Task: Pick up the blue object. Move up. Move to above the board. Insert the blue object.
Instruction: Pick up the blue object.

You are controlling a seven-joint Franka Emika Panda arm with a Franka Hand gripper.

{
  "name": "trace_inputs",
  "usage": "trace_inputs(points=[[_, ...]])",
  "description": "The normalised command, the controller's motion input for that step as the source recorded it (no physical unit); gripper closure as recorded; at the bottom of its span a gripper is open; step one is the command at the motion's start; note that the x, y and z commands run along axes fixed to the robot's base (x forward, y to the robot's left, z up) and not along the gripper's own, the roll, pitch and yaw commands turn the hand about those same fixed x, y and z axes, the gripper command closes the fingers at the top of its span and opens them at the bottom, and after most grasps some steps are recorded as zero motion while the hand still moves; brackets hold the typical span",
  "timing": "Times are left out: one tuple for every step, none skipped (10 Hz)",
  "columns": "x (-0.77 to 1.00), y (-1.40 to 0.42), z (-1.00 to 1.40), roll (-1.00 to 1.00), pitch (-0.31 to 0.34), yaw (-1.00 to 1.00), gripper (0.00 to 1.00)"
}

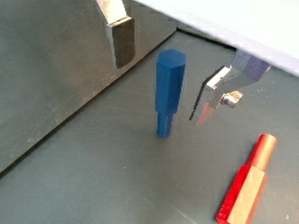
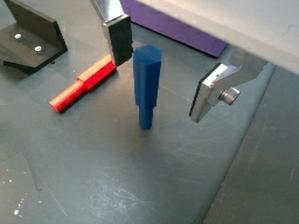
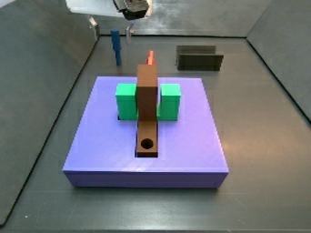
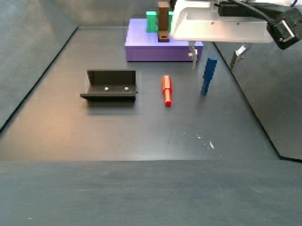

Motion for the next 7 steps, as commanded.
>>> trace_inputs(points=[[0.00,0.05,-0.06,0.10,0.000,0.00,0.00],[0.00,0.00,-0.06,0.13,0.000,0.00,0.00],[0.00,0.00,-0.04,0.06,0.000,0.00,0.00],[0.00,0.01,-0.04,0.05,0.000,0.00,0.00],[0.00,0.12,-0.04,0.04,0.000,0.00,0.00],[0.00,0.00,0.00,0.03,0.000,0.01,0.00],[0.00,0.00,0.00,0.00,0.000,0.00,0.00]])
